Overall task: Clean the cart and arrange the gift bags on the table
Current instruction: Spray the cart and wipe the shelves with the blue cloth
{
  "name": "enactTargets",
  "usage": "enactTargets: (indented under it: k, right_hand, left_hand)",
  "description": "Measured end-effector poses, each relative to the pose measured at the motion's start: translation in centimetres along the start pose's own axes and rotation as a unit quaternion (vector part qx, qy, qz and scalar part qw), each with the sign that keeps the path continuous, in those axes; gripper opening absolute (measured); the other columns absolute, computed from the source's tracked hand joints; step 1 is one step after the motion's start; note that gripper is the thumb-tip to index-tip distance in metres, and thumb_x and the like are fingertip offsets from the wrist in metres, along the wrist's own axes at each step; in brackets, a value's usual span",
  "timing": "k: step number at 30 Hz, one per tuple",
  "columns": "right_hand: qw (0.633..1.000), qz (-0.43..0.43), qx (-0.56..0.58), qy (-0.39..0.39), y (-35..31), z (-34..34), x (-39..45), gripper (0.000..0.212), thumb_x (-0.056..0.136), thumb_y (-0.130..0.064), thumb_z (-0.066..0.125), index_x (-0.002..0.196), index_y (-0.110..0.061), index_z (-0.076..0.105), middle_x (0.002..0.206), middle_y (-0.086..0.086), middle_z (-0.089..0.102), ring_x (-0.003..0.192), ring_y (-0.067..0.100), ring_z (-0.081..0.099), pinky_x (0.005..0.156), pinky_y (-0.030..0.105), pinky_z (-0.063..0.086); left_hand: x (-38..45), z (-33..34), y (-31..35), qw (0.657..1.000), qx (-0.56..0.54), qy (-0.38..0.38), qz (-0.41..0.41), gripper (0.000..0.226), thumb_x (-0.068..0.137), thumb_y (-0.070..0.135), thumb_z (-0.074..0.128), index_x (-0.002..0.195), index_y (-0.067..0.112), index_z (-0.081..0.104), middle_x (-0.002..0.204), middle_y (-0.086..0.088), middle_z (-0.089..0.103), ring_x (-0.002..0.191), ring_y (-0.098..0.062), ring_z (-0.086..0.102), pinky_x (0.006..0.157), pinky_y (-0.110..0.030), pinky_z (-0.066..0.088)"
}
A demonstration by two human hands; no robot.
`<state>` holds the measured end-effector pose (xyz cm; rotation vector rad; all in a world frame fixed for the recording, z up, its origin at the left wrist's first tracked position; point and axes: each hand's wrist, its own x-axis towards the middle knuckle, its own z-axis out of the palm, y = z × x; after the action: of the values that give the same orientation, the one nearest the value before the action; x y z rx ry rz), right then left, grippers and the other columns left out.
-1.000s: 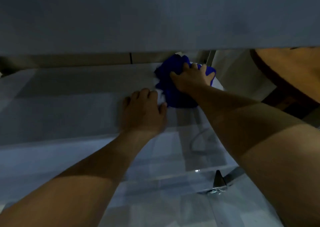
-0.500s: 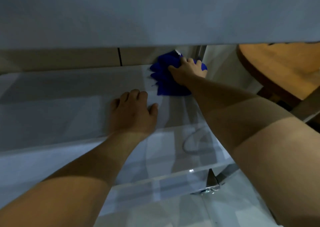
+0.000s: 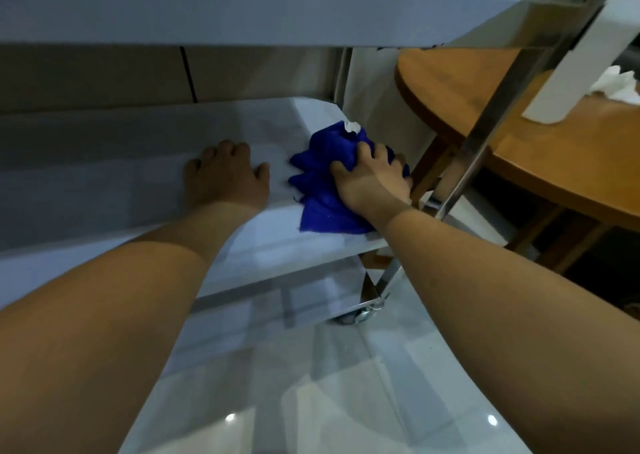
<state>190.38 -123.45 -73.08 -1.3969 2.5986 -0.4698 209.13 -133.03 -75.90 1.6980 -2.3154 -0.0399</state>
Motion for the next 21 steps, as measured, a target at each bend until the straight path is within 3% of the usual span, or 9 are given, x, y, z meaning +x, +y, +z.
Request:
enactTargets:
  k: [7,12,21]
  right_hand:
    - [0.998,-0.046,-0.029,0.030,2.9,0.0,-6.5,0.065,0.099,-0.060,0.029,0.154,-0.026,0.027,0.166,0.002,0.019,0.151,0.037,0.007,0.120,0.055,0.019]
    - [0.997,-0.057,-0.042,0.009,3.2,-0.2,-6.9,0.065,0.101,-0.059,0.027,0.157,-0.026,0.023,0.167,0.002,0.015,0.152,0.036,0.003,0.122,0.055,0.015]
    - [0.995,-0.033,-0.080,-0.044,0.5,-0.4,-4.1,0.086,0.091,-0.079,0.027,0.159,-0.029,0.015,0.168,0.005,0.008,0.152,0.042,0.000,0.118,0.065,0.010]
  left_hand:
    - [-0.5,-0.4,-0.1,1.000,-0.013,0.002,0.005,0.051,0.100,0.049,0.039,0.134,0.016,0.055,0.140,-0.012,0.052,0.128,-0.034,0.046,0.105,-0.048,0.036]
    - [-0.7,-0.6,-0.3,1.000,-0.018,0.002,0.006,0.050,0.101,0.048,0.039,0.133,0.014,0.056,0.139,-0.012,0.053,0.126,-0.035,0.049,0.105,-0.046,0.038]
    - [-1.1,-3.3,-2.7,0.992,-0.121,-0.024,-0.009,0.053,0.101,0.051,0.049,0.142,0.019,0.056,0.148,-0.008,0.054,0.133,-0.031,0.050,0.110,-0.039,0.040]
